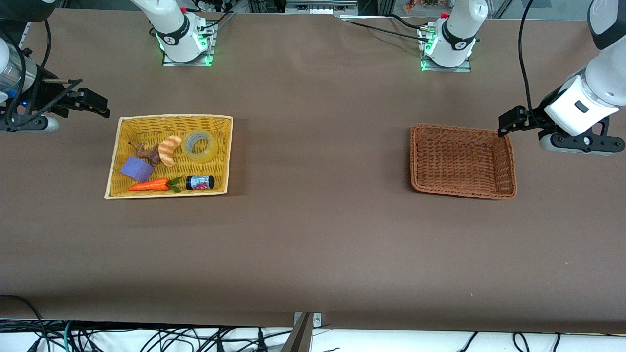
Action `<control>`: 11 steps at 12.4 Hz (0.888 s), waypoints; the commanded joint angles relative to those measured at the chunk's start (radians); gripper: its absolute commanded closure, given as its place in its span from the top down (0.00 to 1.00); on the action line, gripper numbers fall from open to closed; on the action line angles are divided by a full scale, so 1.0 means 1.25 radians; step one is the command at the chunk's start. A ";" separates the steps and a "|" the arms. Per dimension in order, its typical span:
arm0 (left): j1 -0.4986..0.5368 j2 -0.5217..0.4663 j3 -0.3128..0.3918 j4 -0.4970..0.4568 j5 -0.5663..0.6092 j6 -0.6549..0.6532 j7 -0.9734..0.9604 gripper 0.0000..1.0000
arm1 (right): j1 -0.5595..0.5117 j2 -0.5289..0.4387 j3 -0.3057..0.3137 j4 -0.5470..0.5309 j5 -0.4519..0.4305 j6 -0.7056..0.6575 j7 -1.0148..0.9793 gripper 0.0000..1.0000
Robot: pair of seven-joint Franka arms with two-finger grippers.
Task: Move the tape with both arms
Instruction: 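Lower the right gripper onto the clear tape roll in the yellow basket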
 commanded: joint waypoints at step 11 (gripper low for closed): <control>0.002 0.010 0.000 0.022 -0.001 -0.009 0.013 1.00 | 0.089 0.041 0.045 -0.510 -0.028 0.599 -0.323 1.00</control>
